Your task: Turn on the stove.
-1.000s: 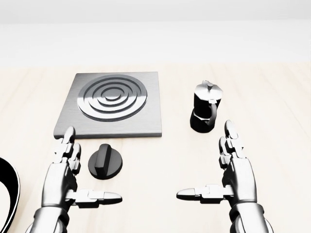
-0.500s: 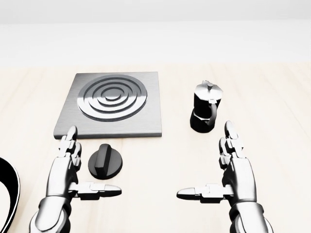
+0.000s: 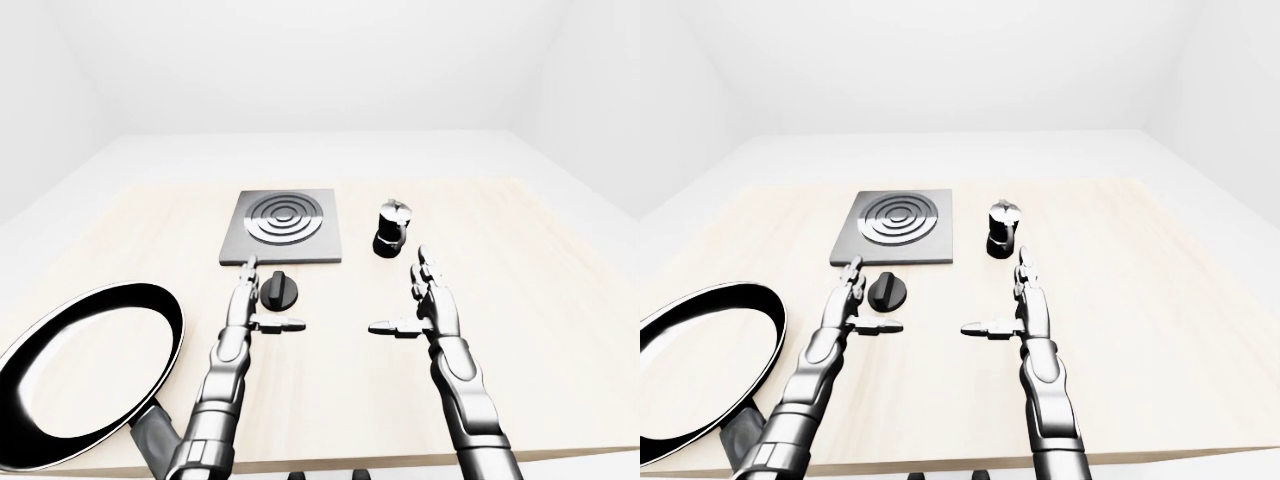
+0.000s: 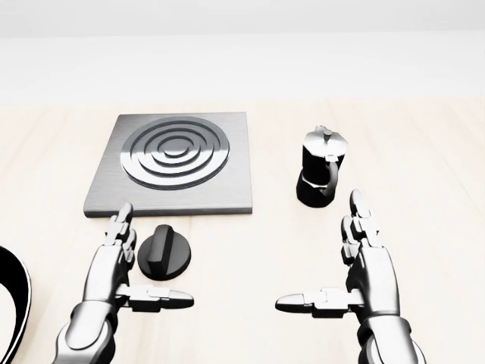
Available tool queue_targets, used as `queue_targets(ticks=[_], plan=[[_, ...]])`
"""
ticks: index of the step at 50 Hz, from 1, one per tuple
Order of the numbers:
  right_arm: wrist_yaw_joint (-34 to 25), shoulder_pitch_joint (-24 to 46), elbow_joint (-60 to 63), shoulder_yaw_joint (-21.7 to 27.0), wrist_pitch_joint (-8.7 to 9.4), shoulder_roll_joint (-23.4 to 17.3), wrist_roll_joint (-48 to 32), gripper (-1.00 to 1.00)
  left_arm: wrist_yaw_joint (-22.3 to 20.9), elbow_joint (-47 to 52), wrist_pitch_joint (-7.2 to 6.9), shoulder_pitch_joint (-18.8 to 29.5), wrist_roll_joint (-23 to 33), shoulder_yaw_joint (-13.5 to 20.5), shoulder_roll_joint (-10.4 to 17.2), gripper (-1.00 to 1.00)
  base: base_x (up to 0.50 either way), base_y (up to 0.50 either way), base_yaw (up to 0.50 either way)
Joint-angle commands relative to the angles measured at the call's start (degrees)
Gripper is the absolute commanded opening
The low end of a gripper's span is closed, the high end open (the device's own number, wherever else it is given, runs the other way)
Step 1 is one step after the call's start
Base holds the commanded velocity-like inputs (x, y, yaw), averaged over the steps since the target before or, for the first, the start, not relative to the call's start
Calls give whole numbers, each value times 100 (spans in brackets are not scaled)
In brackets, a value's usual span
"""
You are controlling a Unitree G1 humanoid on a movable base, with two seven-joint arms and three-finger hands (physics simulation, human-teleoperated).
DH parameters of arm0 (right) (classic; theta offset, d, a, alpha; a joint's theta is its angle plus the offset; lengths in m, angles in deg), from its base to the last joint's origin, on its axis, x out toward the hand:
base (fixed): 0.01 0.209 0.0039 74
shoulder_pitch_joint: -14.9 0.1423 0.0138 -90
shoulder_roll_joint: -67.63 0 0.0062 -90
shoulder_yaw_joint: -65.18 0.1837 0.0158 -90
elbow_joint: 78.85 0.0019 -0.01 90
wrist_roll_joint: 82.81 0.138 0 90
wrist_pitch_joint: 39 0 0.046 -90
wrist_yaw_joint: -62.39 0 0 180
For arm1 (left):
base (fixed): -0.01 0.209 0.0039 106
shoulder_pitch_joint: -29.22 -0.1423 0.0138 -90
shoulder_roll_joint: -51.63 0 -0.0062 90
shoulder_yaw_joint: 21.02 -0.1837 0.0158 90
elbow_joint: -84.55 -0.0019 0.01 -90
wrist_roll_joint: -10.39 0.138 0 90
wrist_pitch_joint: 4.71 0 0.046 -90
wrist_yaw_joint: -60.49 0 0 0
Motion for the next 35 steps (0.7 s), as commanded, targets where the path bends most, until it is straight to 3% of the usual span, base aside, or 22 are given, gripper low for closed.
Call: queue_targets(ticks=[1,6,8,15,31,32,35], plan=[[-5,-8,5,-4,4,0,-5,100,-41,-237,13,107,25,0,15,100,0,0,0],[-5,0,7,-2,16,0,-4,100,-66,-366,42,150,-12,16,16,100,0,0,0],[-5,-1,9,-3,17,0,-6,100,-95,-379,-26,166,-71,32,21,100,0,0,0],[-8,24,-36,2,3,-2,-3,100,-85,-354,-55,154,-81,11,17,100,0,0,0],[-27,2,-38,-16,-13,1,-18,100,-128,-273,-29,64,-1,-34,4,100,0,0,0],[-27,6,150,-28,200,-7,-19,100,-220,70,-2,-192,210,-218,-19,100,0,0,0],[-30,5,167,-24,217,-2,-24,100,-267,162,-31,-234,288,-200,-56,100,0,0,0]])
